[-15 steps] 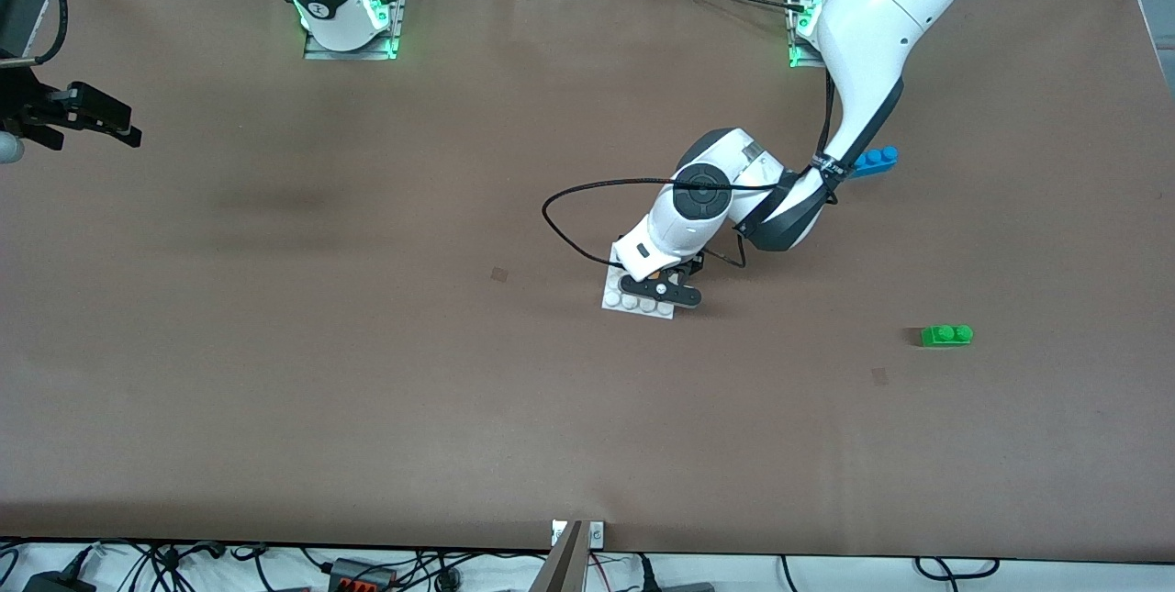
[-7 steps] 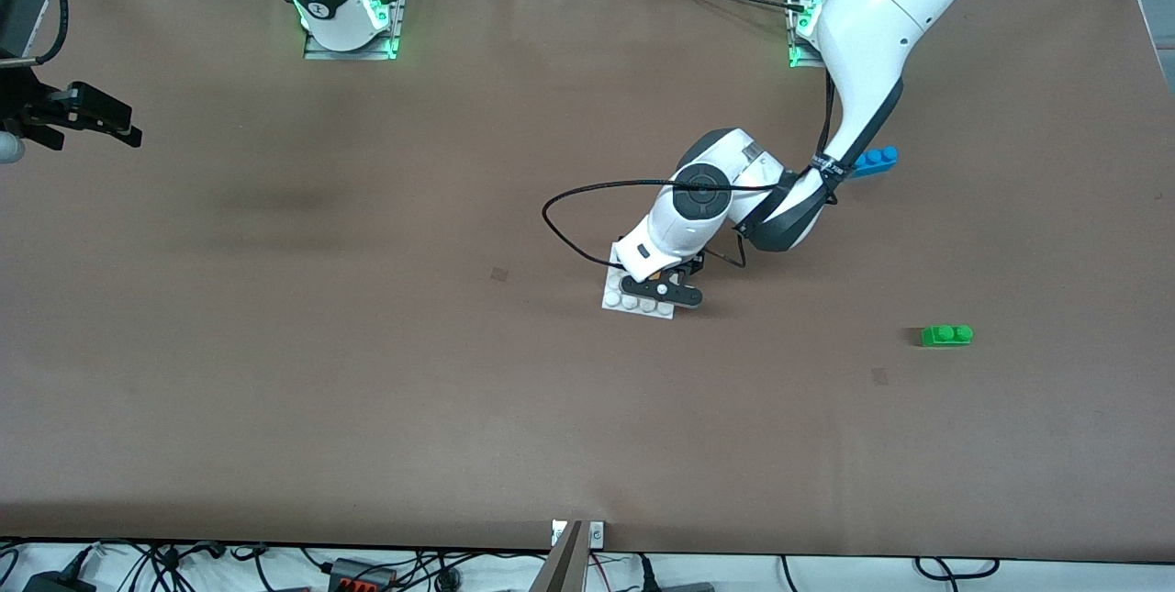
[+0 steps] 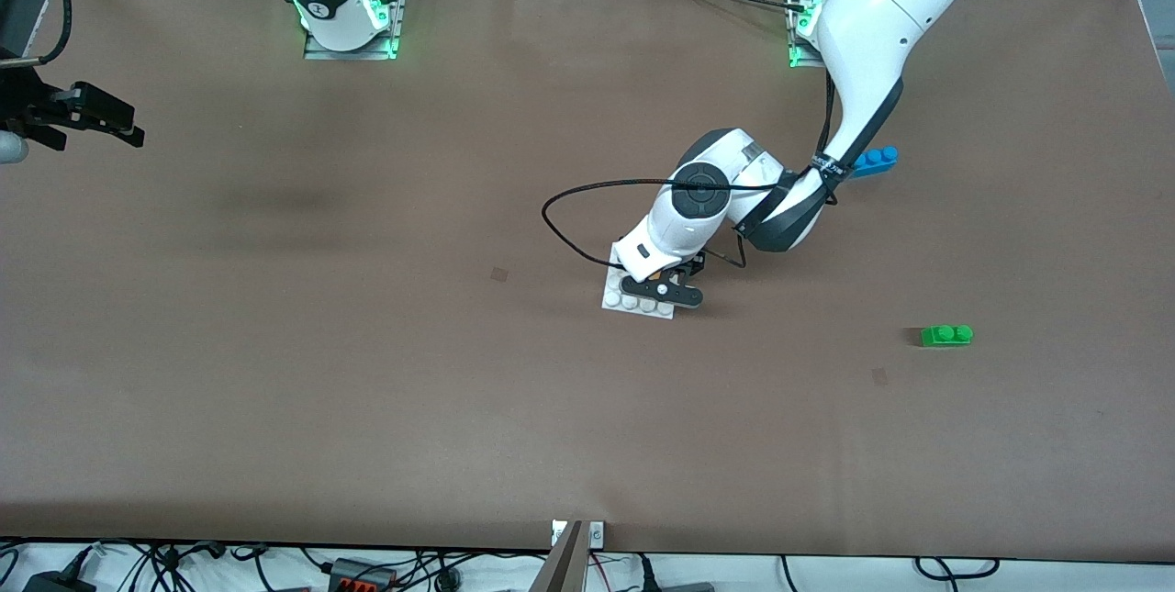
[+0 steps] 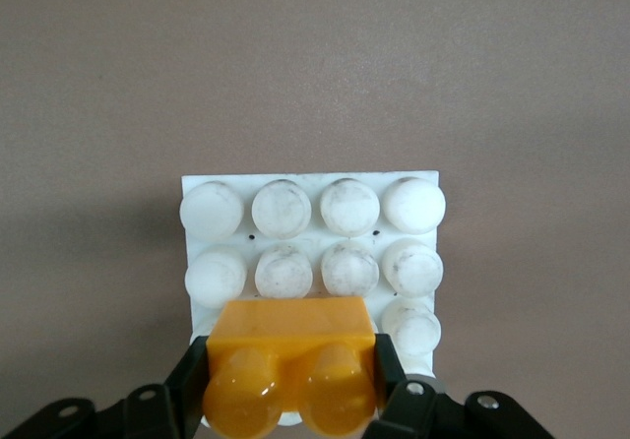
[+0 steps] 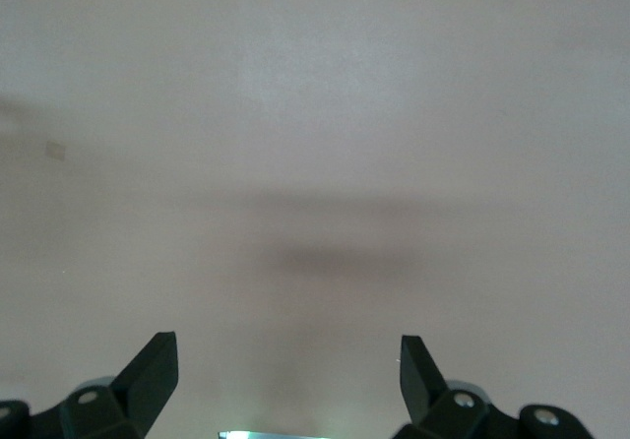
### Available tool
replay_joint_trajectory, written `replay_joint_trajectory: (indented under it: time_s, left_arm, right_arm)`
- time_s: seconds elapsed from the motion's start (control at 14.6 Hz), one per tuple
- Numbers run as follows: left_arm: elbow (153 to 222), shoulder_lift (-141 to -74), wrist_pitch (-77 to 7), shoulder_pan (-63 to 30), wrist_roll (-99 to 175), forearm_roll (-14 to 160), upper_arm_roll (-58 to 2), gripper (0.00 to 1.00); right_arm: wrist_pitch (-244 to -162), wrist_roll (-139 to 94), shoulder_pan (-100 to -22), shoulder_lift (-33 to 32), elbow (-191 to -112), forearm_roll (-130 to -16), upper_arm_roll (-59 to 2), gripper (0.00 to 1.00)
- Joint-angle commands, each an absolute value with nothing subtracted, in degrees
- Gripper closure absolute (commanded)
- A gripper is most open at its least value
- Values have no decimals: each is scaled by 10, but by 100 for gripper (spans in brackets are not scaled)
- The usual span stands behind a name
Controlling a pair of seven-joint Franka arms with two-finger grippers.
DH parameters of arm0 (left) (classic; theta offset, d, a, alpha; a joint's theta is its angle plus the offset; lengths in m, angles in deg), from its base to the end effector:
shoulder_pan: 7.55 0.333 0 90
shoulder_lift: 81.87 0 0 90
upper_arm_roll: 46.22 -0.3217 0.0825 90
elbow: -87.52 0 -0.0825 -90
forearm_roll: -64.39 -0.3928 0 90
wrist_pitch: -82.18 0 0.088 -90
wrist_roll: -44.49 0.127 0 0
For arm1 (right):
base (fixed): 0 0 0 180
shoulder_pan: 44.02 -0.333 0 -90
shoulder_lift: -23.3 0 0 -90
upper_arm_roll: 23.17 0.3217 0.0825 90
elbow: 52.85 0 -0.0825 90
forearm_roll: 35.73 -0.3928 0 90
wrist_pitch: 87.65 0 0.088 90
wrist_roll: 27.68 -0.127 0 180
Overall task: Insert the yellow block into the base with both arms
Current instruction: 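Lower the yellow brick onto the plate studs and press it down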
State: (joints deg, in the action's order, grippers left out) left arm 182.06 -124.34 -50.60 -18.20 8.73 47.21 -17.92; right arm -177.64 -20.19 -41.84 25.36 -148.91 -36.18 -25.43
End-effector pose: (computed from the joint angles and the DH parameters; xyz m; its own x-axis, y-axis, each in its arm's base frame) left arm 0.5694 -0.4014 0.1990 0.9889 -0.1447 -0.0332 -0.1407 -0.9847 0.1025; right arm 0.5458 -0.0417 0.5795 0.9962 0.0535 -0.0682 0.0524 -0.9985 -0.0183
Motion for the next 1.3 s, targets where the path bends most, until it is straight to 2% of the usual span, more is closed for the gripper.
replay_joint_trajectory:
  time_s: [0.0,1.23]
  left_arm:
    - [1823,-1251,-508,-184,61,451,-180,49]
    - [1823,-1267,-508,-191,46,407,-180,48]
  right_arm:
    - [-1769,-204,-421,252,-1480,-359,-255,0]
    - [-1769,-206,-421,252,-1480,-360,-255,0]
